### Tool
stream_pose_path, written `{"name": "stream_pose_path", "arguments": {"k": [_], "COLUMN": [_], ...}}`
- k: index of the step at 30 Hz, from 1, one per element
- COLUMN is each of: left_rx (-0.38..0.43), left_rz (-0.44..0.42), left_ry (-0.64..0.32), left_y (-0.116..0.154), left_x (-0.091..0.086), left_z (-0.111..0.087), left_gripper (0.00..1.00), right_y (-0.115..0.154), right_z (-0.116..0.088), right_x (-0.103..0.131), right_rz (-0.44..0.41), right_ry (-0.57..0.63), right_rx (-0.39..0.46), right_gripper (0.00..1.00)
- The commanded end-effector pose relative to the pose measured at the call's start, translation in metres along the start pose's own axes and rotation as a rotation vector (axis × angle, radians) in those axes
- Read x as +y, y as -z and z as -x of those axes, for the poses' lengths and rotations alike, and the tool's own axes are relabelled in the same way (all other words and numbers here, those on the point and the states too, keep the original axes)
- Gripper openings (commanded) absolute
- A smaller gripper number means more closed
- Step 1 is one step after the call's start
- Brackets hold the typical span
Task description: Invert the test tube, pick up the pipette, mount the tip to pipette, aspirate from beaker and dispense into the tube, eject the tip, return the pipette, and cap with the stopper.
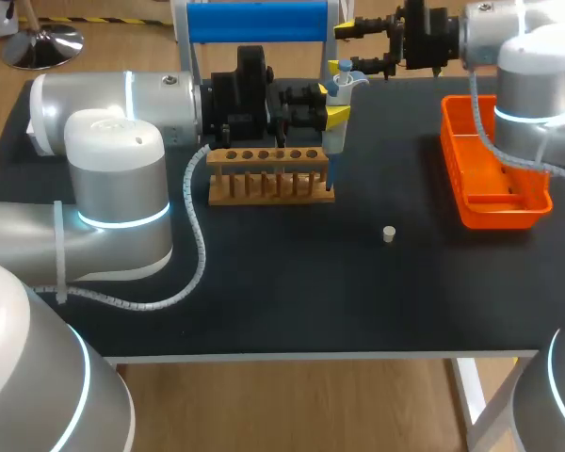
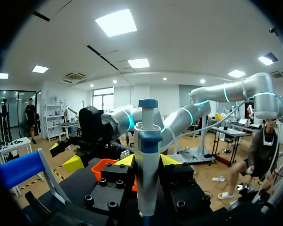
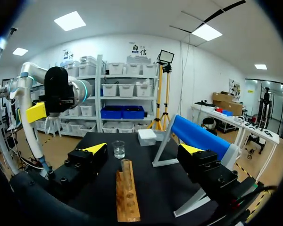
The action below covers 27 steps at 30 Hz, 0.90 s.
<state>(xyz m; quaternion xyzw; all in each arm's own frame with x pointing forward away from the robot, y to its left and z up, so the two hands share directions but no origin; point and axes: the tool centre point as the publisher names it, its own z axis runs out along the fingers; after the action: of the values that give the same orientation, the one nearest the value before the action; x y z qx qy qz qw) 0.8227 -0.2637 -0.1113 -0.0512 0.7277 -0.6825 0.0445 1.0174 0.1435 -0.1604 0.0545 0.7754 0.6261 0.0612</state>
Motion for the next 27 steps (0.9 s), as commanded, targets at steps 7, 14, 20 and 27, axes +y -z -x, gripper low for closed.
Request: {"name": "stream_pose_path", "arguments": {"k": [7, 14, 20, 27], "left_rx": [-0.004, -0.004, -0.004, -0.004], "left_rz": [-0.002, -0.002, -0.002, -0.002], "left_ry": [-0.001, -0.001, -0.001, -0.001], "left_y": [-0.001, -0.001, -0.001, -0.001], "left_x": [0.000, 0.000, 0.000, 0.000], "left_z": [-0.001, -0.001, -0.001, -0.001], "left_gripper": [0.00, 0.00, 0.00, 0.00], "right_y": [-0.022, -0.033, -0.037, -0.038], "right_z": [0.029, 0.046, 0.054, 0.060], "right_x": [-0.008, -0.007, -0.004, -0.004], "right_rz": [-0.046, -0.058, -0.063, -0.073], "right_ry": [0.004, 0.008, 0.007, 0.007], "right_rx": [-0.022, -0.043, -0.062, -0.078], "right_gripper": [1.00, 1.00, 1.00, 1.00]}}
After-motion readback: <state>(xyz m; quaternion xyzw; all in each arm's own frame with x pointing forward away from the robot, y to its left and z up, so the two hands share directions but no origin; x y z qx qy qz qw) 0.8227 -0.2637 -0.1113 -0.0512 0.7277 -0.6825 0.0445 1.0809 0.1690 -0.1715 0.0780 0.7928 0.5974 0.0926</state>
